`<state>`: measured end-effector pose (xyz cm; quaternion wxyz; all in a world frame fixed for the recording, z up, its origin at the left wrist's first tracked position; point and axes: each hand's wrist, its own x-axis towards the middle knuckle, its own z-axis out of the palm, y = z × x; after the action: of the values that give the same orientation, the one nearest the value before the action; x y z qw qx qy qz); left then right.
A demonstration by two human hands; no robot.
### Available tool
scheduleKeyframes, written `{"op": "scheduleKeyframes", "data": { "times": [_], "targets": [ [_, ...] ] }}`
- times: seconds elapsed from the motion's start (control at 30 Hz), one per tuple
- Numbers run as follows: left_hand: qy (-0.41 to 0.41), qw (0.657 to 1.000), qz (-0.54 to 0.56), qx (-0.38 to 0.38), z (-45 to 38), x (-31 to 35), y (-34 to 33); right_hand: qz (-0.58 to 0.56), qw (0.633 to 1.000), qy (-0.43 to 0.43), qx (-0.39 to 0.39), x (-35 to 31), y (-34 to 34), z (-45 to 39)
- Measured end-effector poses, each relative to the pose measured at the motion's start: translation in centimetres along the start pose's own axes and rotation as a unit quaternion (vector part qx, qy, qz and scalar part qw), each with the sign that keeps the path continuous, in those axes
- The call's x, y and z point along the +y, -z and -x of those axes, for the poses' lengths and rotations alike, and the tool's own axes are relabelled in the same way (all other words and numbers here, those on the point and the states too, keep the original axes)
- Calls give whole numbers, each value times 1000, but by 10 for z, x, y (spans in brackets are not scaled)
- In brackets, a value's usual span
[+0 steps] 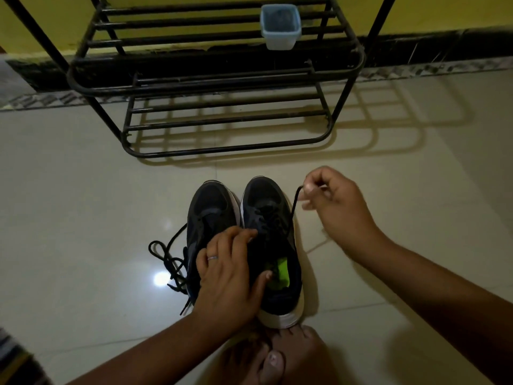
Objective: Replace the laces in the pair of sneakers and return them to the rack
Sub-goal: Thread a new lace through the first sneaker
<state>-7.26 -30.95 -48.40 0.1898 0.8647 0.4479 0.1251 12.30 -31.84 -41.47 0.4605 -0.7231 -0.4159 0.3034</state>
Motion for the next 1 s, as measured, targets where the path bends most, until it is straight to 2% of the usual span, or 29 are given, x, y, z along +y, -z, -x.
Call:
{"op": "scheduleKeyframes", "data": {
  "times": [0.1,0.17,0.2,0.27,0.33,0.4,0.43,0.5,0.6,0.67,0.77,0.87,0.93,0.97,1.0],
  "targets": [
    [8,1000,17,-2,-1,-1,-2,-229,973,-28,17,-32,9,-5],
    [9,1000,13,-4,-1,-1,-2,-279,960,-34,12,-46,16,-5],
    [10,1000,11,-5,-1,-2,-3,-233,972,-28,12,-46,18,-6],
    [12,1000,8,-11,-1,-2,-2,-11,1000,-13,-4,-35,17,-8],
    [11,1000,4,-12,-1,-2,-2,215,974,-22,-72,-16,12,-7],
    [11,1000,1,-14,0,-2,-2,321,926,-74,-186,-1,4,-2],
    [11,1000,1,-14,0,-2,-2,316,917,-101,-224,3,2,1],
    [9,1000,-1,-15,-1,-2,-1,239,935,-126,-229,2,2,5],
    [14,1000,11,-21,-1,-2,-2,156,974,-109,-125,-6,12,-3],
    [13,1000,12,-19,0,-3,-3,117,986,-100,-70,-11,22,-13],
    [20,1000,-12,-14,-1,-1,-1,103,990,-93,-40,-11,33,-22],
    [-13,998,-56,-17,-1,3,7,210,972,-77,-79,-1,34,-20],
    [-62,993,-92,-31,-3,4,12,363,927,-28,-88,7,31,-13],
    [-72,991,-105,-45,-2,4,14,404,911,7,-78,10,29,-9],
    [-70,989,-117,-57,-2,3,15,404,912,31,-67,11,26,-5]
  ]
}}
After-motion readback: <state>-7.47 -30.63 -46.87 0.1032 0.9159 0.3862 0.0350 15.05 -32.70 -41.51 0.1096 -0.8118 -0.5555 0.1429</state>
